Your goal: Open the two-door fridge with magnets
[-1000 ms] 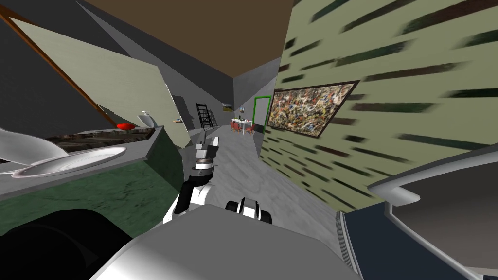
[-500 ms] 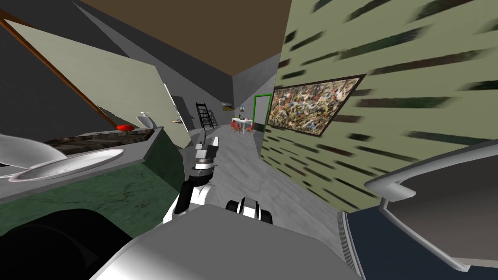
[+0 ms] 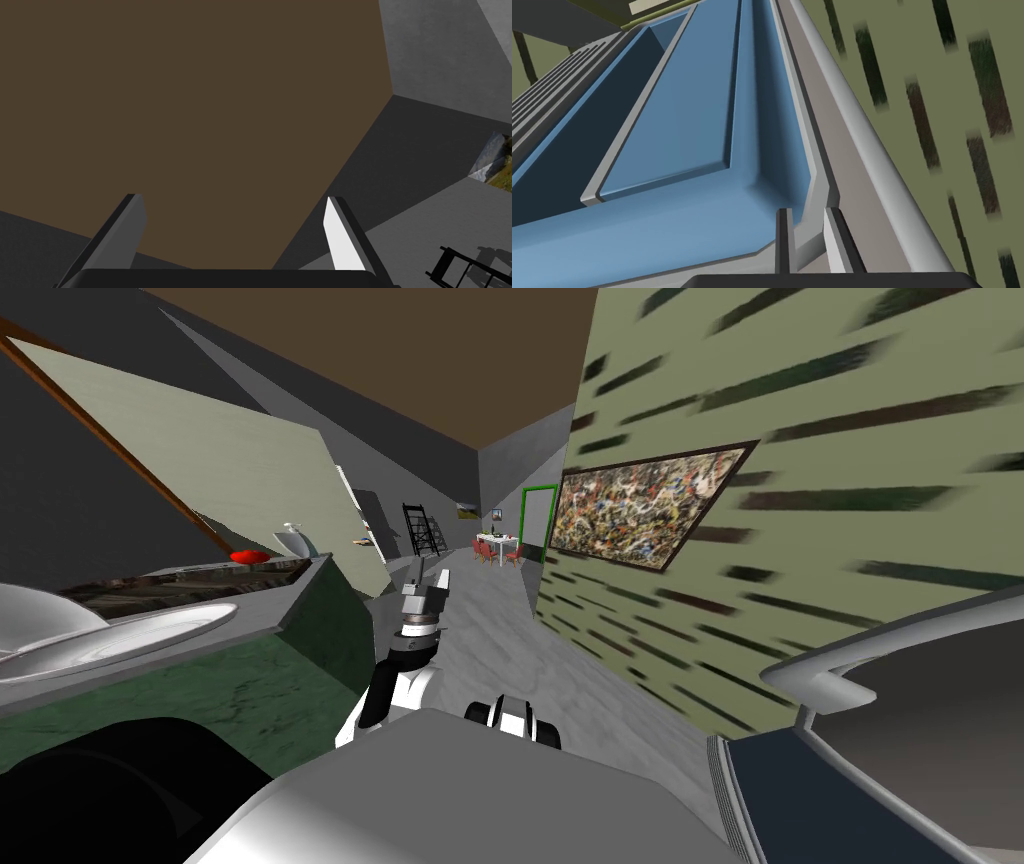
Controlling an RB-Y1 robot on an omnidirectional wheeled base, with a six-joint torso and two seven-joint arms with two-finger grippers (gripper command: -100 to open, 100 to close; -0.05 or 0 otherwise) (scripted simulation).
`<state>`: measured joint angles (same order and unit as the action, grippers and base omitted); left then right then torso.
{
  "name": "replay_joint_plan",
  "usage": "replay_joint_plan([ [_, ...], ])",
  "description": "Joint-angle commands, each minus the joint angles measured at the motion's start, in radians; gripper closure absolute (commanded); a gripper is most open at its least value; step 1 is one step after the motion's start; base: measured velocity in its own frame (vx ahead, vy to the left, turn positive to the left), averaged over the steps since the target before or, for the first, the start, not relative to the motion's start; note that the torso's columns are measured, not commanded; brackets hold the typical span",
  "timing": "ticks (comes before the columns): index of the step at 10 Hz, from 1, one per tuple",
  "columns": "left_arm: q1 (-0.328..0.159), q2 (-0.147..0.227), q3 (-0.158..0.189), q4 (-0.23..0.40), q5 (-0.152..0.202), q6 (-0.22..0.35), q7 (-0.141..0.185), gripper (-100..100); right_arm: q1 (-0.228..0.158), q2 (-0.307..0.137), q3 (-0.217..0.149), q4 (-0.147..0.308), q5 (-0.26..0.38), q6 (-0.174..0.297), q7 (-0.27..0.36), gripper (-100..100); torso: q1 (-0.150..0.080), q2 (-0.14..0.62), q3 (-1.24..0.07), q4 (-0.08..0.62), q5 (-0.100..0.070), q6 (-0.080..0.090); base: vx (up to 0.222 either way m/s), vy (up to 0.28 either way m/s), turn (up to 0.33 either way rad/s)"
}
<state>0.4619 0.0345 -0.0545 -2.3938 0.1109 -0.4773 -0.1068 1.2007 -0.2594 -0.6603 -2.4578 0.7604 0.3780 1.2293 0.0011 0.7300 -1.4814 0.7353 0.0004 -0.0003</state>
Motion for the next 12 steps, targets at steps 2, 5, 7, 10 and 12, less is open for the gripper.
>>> replay_joint_plan([
  [2, 0.000, 0.000, 0.000, 0.000, 0.000, 0.000, 0.000, 0, 0.014, 0.014, -0.014, 0.004, -0.010, 0.036, -0.001, -100, -0.002, 0.007, 0.005, 0.002, -0.001, -0.001, 0.212, 0.067, 0.008],
  [5, 0.000, 0.000, 0.000, 0.000, 0.000, 0.000, 0.000, 0, 0.027, 0.026, -0.028, 0.009, -0.019, 0.064, -0.004, -100, -0.001, 0.009, 0.006, 0.003, 0.000, 0.000, 0.219, 0.075, -0.010],
  [7, 0.000, 0.000, 0.000, 0.000, 0.000, 0.000, 0.000, 0, 0.036, 0.034, -0.037, 0.012, -0.025, 0.081, -0.006, -100, -0.001, 0.006, 0.004, 0.002, 0.000, 0.000, 0.253, 0.067, -0.012],
  [10, 0.000, 0.000, 0.000, 0.000, 0.000, 0.000, 0.000, 0, 0.042, 0.037, -0.038, 0.002, -0.026, 0.075, -0.006, -100, -0.008, 0.015, 0.010, 0.005, -0.002, 0.000, 0.083, -0.037, 0.000],
  [12, -0.001, 0.000, 0.000, 0.000, 0.000, 0.000, 0.000, 0, 0.048, 0.044, -0.047, 0.004, -0.039, 0.118, -0.001, 100, 0.001, 0.013, 0.008, 0.004, 0.000, 0.000, 0.011, 0.001, 0.117],
])
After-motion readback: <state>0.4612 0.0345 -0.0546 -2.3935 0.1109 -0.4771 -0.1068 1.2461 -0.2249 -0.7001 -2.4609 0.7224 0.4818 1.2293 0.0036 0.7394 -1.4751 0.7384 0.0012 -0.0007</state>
